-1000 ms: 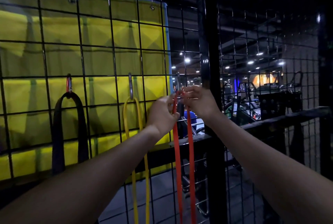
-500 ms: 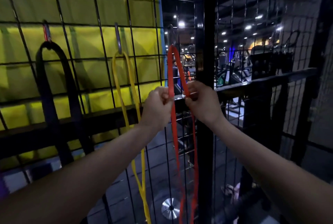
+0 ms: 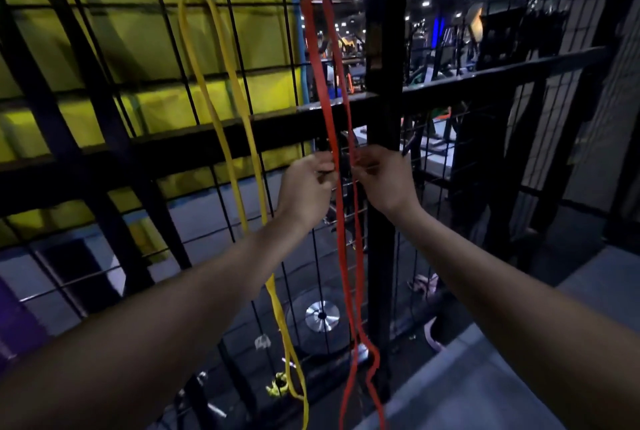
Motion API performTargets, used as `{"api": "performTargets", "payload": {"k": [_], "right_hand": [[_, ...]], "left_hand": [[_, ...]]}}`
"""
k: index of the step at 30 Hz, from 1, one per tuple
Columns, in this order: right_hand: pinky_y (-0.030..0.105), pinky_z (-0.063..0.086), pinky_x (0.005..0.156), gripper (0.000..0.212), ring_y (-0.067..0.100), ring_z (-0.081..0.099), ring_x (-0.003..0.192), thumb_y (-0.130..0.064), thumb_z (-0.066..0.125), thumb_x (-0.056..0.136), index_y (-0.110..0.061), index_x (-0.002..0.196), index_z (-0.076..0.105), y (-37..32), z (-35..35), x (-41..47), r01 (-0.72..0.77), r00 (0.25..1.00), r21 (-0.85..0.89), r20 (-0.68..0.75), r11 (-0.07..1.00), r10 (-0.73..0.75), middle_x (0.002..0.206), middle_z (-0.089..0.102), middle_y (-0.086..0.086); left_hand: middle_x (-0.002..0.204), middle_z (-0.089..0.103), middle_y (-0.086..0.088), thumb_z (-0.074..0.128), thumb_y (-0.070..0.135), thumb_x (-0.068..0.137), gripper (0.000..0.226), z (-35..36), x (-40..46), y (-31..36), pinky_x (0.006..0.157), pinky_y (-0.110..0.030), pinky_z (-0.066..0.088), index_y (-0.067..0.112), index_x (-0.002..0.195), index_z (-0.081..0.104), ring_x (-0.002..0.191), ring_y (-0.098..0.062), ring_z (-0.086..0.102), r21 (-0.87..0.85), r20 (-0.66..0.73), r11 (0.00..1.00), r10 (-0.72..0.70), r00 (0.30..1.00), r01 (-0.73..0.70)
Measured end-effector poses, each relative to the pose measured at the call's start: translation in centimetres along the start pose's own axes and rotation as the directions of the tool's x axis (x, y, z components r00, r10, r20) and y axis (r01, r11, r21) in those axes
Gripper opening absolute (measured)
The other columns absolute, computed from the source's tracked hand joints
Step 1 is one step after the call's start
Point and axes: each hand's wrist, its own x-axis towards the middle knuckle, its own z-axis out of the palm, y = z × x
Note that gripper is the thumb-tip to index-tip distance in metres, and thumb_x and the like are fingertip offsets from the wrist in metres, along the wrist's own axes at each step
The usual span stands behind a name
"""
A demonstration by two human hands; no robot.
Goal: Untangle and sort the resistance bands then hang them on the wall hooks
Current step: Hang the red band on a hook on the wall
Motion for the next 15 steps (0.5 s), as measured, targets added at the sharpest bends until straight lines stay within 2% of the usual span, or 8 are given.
{"api": "performTargets", "payload": {"k": [2,4,5,7,9,11,13,15], "right_hand": [[0.04,0.054,0.08,0.019,0.025,0.067,0.09,-0.014,0.059,0.084,-0.015,0.099,0.07,0.3,0.2,-0.4,-0.004,1.0,0.001,-0.002,1.0,0.004,0.094,0.073,0.006],[0.03,0.053,0.079,0.019,0.021,0.068,0.092,-0.011,0.059,0.085,-0.013,0.101,0.07,0.6,0.3,-1.1,-0.023,1.0,0.009,0.011,1.0,0.023,0.096,0.073,0.007],[0.025,0.05,0.078,0.019,0.02,0.067,0.093,-0.01,0.06,0.085,-0.011,0.102,0.069,0.7,0.3,-1.5,-0.032,0.999,0.014,0.024,0.999,0.032,0.098,0.073,0.007],[0.019,0.045,0.076,0.021,0.019,0.067,0.095,-0.009,0.061,0.086,-0.01,0.106,0.068,0.8,0.5,-2.6,-0.062,0.997,-0.002,0.052,0.998,0.062,0.101,0.072,0.008],[0.021,0.044,0.077,0.022,0.021,0.065,0.097,-0.012,0.06,0.087,-0.009,0.108,0.066,0.9,0.7,-3.5,-0.108,0.99,-0.043,0.087,0.993,0.112,0.105,0.071,0.009],[0.029,0.048,0.08,0.018,0.023,0.065,0.096,-0.013,0.06,0.087,-0.008,0.102,0.067,0.7,0.9,-4.3,-0.145,0.982,-0.074,0.107,0.987,0.153,0.103,0.07,0.011],[0.037,0.052,0.078,0.013,0.028,0.066,0.089,-0.013,0.059,0.085,-0.006,0.089,0.068,0.1,0.9,-5.0,-0.143,0.98,-0.119,0.121,0.983,0.157,0.093,0.071,0.012],[0.04,0.052,0.073,0.013,0.031,0.065,0.084,-0.011,0.057,0.083,-0.004,0.085,0.067,-0.9,0.7,-5.7,-0.119,0.982,-0.183,0.125,0.976,0.143,0.088,0.07,0.014]], "left_hand": [[0.131,0.056,-0.006,0.05,0.013,0.095,0.038,0.1,-0.5,-0.2,0.091,-0.011,0.037,0.009,0.133,0.048,0.119,-0.018,0.053,-0.041,0.029,0.999,-0.017,0.999,0.018],[0.131,0.054,-0.005,0.049,0.012,0.096,0.038,0.1,-0.9,-0.4,0.096,-0.017,0.043,0.011,0.134,0.047,0.117,-0.017,0.053,-0.082,0.054,0.996,-0.035,0.998,0.039],[0.129,0.055,-0.004,0.048,0.011,0.096,0.037,0.1,-1.2,-0.7,0.091,-0.015,0.046,0.012,0.133,0.048,0.112,-0.016,0.054,-0.104,0.062,0.994,-0.031,0.998,0.037],[0.124,0.054,-0.001,0.048,0.008,0.095,0.038,0.2,-1.8,-1.4,0.074,-0.002,0.042,0.014,0.132,0.048,0.102,-0.011,0.054,-0.15,0.09,0.988,-0.031,0.995,0.045],[0.117,0.049,0.005,0.049,0.008,0.095,0.041,0.1,-2.6,-1.9,0.066,0.003,0.039,0.015,0.134,0.044,0.099,-0.007,0.05,-0.144,0.125,0.987,-0.049,0.991,0.067],[0.119,0.048,0.002,0.05,0.009,0.094,0.043,-0.3,-3.3,-2.4,0.077,-0.002,0.039,0.012,0.137,0.041,0.105,-0.009,0.049,-0.118,0.141,0.99,-0.062,0.988,0.079],[0.131,0.05,-0.008,0.051,0.006,0.093,0.045,-0.9,-4.0,-2.7,0.093,-0.016,0.04,0.006,0.136,0.041,0.119,-0.02,0.051,-0.128,0.14,0.988,-0.07,0.988,0.089],[0.133,0.051,-0.012,0.052,0.006,0.092,0.044,-1.8,-4.8,-2.6,0.093,-0.021,0.04,0.005,0.135,0.043,0.12,-0.024,0.051,-0.096,0.129,0.993,-0.058,0.99,0.07]]}}
